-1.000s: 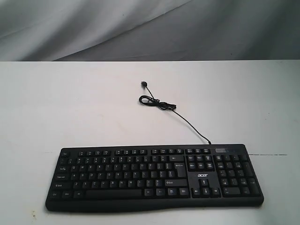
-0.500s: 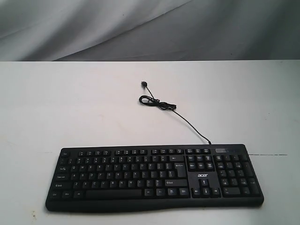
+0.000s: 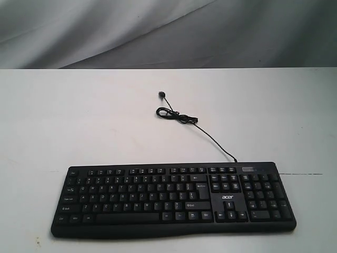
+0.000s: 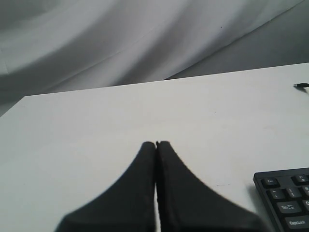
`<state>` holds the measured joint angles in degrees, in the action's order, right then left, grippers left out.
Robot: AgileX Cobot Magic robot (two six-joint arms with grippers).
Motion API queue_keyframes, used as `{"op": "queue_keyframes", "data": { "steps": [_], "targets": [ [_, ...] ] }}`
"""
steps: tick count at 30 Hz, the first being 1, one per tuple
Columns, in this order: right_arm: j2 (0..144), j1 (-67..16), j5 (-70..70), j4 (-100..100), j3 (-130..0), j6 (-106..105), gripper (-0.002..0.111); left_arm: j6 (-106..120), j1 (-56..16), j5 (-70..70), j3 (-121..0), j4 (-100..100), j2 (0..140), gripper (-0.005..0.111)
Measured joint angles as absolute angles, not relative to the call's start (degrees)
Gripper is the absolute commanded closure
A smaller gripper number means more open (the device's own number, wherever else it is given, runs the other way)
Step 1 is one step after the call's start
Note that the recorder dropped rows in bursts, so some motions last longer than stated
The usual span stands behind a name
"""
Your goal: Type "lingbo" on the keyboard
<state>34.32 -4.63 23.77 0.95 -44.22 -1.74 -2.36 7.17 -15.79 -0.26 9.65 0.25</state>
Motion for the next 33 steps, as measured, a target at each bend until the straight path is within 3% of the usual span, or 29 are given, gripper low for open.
{"op": "queue_keyframes", "data": {
  "steps": [15, 33],
  "targets": [
    [61.49, -33.22, 25.09, 2.28, -44.62, 7.45, 0.108, -2.36, 7.17, -15.79, -0.26, 9.65, 0.25, 0.107],
    [87.64, -46.26, 1.05, 2.55, -44.62, 0.0, 0.108, -2.36, 7.17, -15.79, -0.26, 9.65, 0.25, 0.107]
  ]
}}
